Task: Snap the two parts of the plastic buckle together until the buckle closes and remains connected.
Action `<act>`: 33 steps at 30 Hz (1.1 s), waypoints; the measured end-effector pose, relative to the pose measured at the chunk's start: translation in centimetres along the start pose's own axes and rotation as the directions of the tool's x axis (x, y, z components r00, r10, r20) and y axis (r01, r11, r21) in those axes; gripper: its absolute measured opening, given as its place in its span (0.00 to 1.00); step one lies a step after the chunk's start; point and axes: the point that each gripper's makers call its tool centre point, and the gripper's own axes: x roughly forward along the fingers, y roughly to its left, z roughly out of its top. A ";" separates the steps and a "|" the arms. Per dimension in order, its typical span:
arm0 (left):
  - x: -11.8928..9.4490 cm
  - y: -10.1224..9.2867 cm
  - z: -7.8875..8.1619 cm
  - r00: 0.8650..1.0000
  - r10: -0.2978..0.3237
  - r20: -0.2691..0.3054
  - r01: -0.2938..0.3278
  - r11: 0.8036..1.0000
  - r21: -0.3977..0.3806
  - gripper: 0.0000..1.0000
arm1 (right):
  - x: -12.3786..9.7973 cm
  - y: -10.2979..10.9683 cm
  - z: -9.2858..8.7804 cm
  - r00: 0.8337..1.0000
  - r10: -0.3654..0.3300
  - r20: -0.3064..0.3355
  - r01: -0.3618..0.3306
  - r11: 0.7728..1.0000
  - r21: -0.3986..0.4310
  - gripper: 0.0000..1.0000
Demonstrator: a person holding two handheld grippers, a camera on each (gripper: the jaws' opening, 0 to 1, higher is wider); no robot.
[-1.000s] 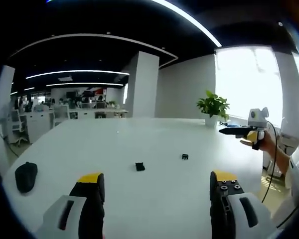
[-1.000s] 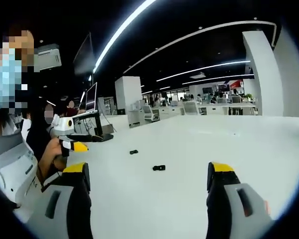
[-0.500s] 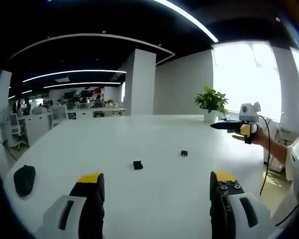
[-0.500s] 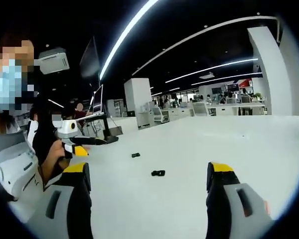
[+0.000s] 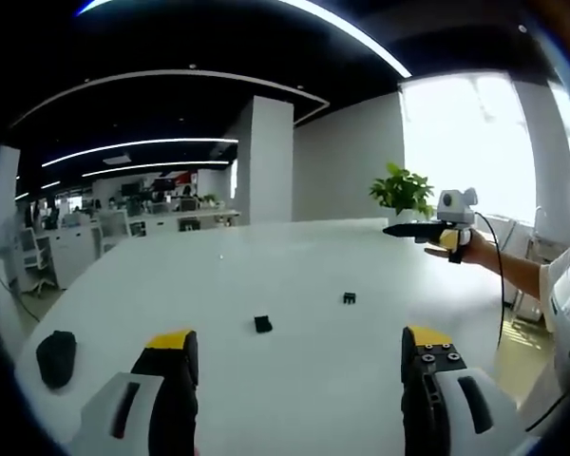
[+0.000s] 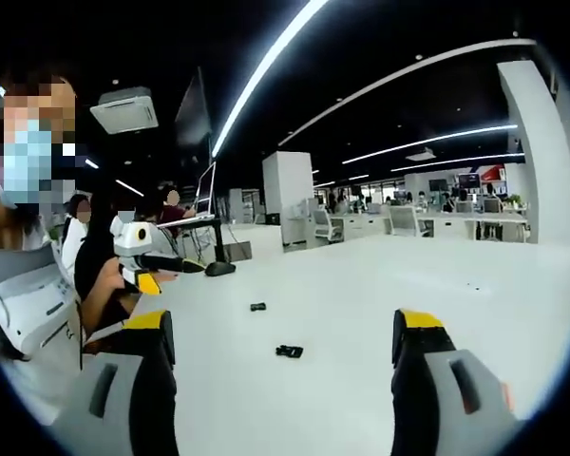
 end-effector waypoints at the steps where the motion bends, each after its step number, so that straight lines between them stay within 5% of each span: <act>1: -0.1 0.0 0.0 1.000 0.001 0.001 -0.001 1.000 0.002 0.90 | 0.2 0.0 0.0 1.000 0.009 -0.004 -0.009 1.000 -0.004 0.95; 8: -0.4 -0.2 0.7 1.000 -0.008 0.019 0.008 1.000 0.012 0.90 | 1.7 -0.6 -1.2 0.995 0.060 -0.083 -0.062 0.998 -0.019 0.93; 33: -1.0 0.2 0.6 1.000 0.008 0.017 -0.009 1.000 0.026 0.89 | 6.2 -1.7 -3.6 0.955 0.228 -0.187 -0.243 0.968 -0.062 0.82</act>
